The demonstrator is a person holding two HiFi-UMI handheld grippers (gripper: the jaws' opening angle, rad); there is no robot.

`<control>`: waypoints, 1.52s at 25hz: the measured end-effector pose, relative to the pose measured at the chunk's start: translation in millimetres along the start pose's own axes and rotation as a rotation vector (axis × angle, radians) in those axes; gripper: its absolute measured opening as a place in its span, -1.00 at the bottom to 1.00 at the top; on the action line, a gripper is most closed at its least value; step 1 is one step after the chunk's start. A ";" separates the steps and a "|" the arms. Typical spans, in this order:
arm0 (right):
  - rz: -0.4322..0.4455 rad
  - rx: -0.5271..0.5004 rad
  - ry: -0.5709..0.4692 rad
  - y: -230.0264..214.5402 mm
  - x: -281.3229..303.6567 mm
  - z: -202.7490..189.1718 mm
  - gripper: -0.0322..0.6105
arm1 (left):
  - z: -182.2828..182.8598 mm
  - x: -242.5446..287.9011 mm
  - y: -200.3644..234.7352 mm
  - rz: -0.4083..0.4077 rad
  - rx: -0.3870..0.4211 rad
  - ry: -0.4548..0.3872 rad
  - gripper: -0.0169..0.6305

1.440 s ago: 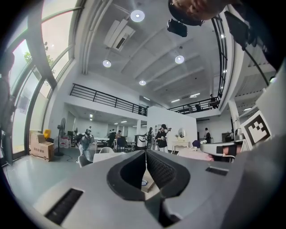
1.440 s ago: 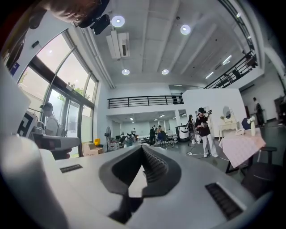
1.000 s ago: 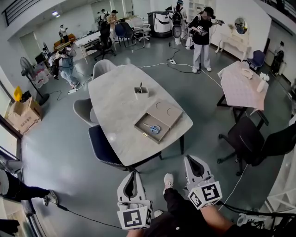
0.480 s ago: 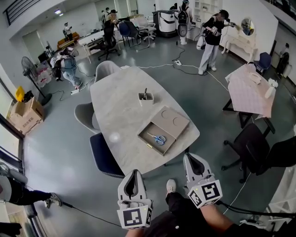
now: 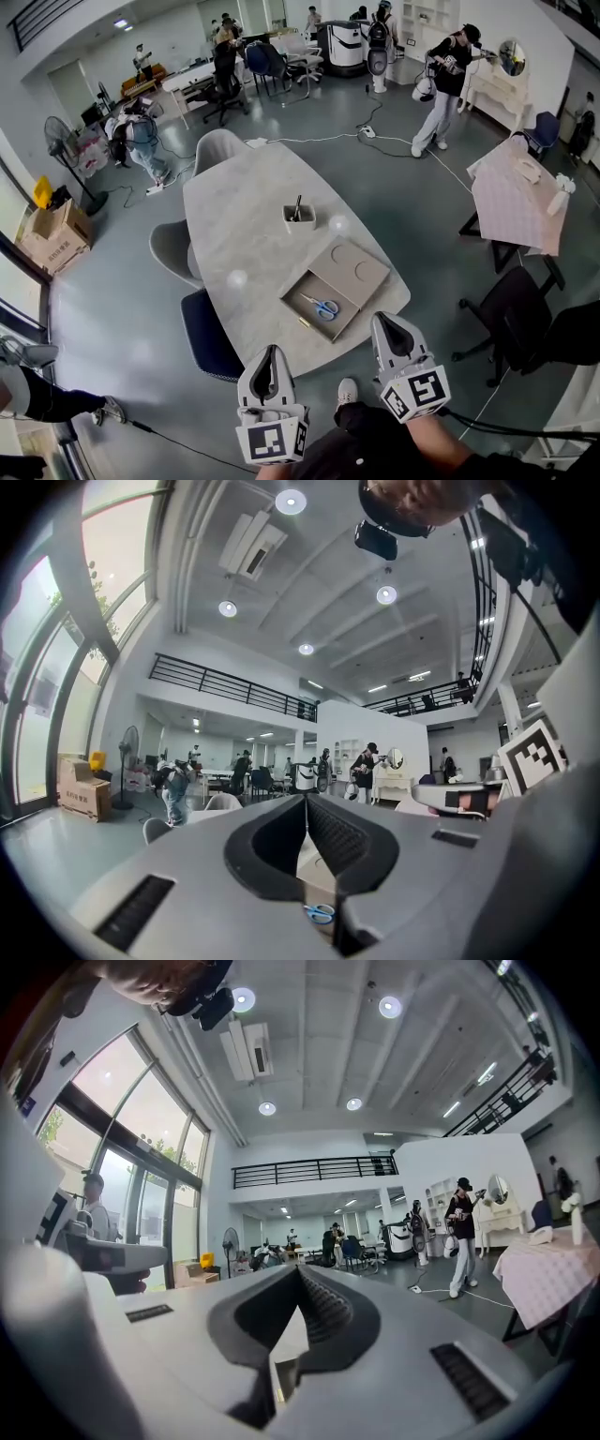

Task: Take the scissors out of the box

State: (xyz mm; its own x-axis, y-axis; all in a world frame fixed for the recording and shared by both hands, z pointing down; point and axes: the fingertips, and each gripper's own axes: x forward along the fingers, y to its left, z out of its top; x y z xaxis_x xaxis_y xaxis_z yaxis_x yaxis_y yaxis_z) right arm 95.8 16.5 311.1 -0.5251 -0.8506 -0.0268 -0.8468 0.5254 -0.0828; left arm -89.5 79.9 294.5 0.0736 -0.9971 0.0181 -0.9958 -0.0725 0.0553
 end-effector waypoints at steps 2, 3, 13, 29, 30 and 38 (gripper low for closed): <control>0.011 0.000 -0.001 -8.3 14.2 2.8 -0.91 | 3.4 16.6 -1.1 0.001 0.000 -0.002 -0.90; 0.015 0.000 -0.001 -13.1 21.0 3.4 -0.91 | 4.5 25.1 -1.8 0.004 0.001 -0.004 -0.90; 0.039 -0.002 0.008 -60.8 76.1 7.6 -0.91 | 6.6 93.0 -12.2 0.022 0.004 0.003 -0.90; 0.094 -0.038 0.082 -43.0 137.9 -9.5 -0.91 | -7.0 129.0 27.1 0.032 -0.023 0.056 -0.90; 0.090 -0.041 0.088 -40.8 139.6 -10.1 -0.91 | -7.6 129.9 29.4 0.025 -0.022 0.062 -0.90; 0.069 -0.049 0.133 -35.0 150.4 -28.2 -0.91 | -24.6 140.1 43.1 -0.003 -0.040 0.098 -0.90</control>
State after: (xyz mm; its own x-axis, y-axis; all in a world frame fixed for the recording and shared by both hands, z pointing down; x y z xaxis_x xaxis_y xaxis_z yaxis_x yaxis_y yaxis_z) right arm 44.1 -129.2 338.1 -0.5858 -0.8041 0.1013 -0.8099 0.5853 -0.0368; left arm -120.8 -62.5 324.0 0.0836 -0.9899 0.1149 -0.9928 -0.0727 0.0957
